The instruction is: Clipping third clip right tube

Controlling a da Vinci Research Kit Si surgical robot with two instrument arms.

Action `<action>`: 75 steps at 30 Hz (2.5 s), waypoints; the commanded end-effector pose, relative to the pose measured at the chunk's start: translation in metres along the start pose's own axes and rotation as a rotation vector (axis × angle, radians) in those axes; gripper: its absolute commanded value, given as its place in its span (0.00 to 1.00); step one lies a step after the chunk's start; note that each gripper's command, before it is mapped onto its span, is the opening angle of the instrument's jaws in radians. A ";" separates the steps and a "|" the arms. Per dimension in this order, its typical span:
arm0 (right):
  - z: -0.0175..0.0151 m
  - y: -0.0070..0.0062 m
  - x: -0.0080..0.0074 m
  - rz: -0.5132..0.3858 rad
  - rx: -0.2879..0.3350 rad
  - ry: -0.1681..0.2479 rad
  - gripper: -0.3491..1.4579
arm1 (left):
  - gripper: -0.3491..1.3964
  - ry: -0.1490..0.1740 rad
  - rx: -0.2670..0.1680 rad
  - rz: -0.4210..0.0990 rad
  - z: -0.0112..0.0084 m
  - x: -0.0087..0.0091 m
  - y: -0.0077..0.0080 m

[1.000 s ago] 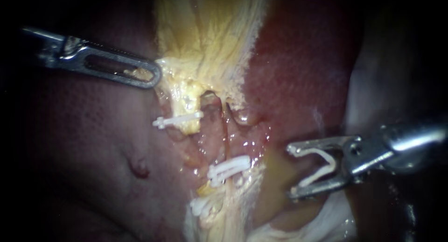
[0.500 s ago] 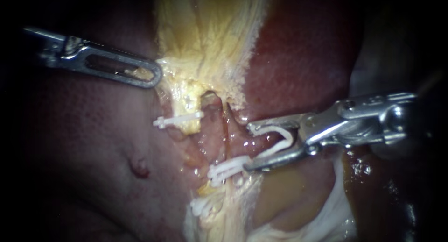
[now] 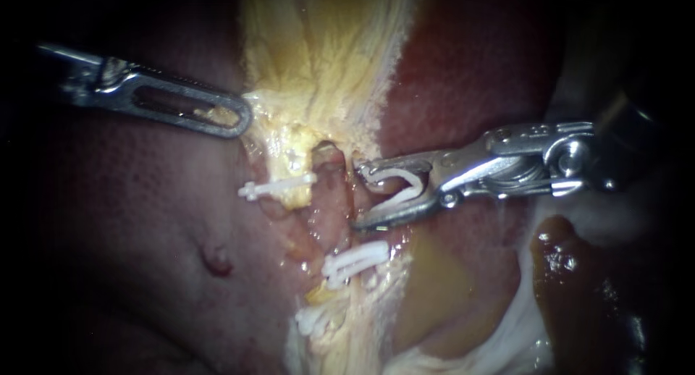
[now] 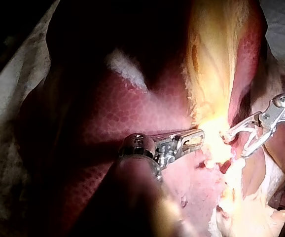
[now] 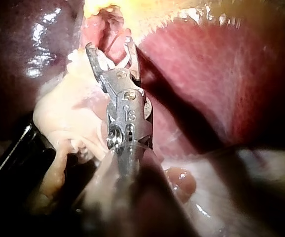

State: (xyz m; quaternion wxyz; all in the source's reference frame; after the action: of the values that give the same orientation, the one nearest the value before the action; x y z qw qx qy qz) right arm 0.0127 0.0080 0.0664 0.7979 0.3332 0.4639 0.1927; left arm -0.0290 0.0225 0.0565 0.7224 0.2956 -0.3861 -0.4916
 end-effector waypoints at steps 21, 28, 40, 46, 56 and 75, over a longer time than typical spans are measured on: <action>0.0030 0.0014 0.0001 0.049 0.059 0.097 0.46 | 0.00 0.000 0.000 0.000 0.0000 0.0000 0.0000; 0.0034 0.0017 0.0003 0.073 0.110 0.154 0.46 | 0.00 0.000 0.000 0.000 0.0000 0.0000 0.0001; 0.0033 0.0012 0.0007 0.128 0.246 0.242 0.45 | 0.00 0.000 0.000 0.000 -0.0001 0.0000 0.0001; 0.0033 0.0005 0.0010 0.123 0.276 0.242 0.45 | 0.00 0.001 0.000 0.000 -0.0001 0.0000 0.0003; 0.0025 -0.0002 0.0014 0.143 0.319 0.307 0.45 | 0.00 0.001 0.001 0.000 -0.0002 0.0000 0.0005; 0.0013 -0.0024 0.0032 0.153 0.418 0.360 0.44 | 0.00 0.001 0.001 0.000 -0.0002 -0.0001 0.0006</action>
State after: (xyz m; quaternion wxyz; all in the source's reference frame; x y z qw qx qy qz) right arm 0.0154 0.0078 0.0631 0.5989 0.4863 0.6018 0.2066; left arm -0.0286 0.0227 0.0569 0.7226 0.2961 -0.3860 -0.4910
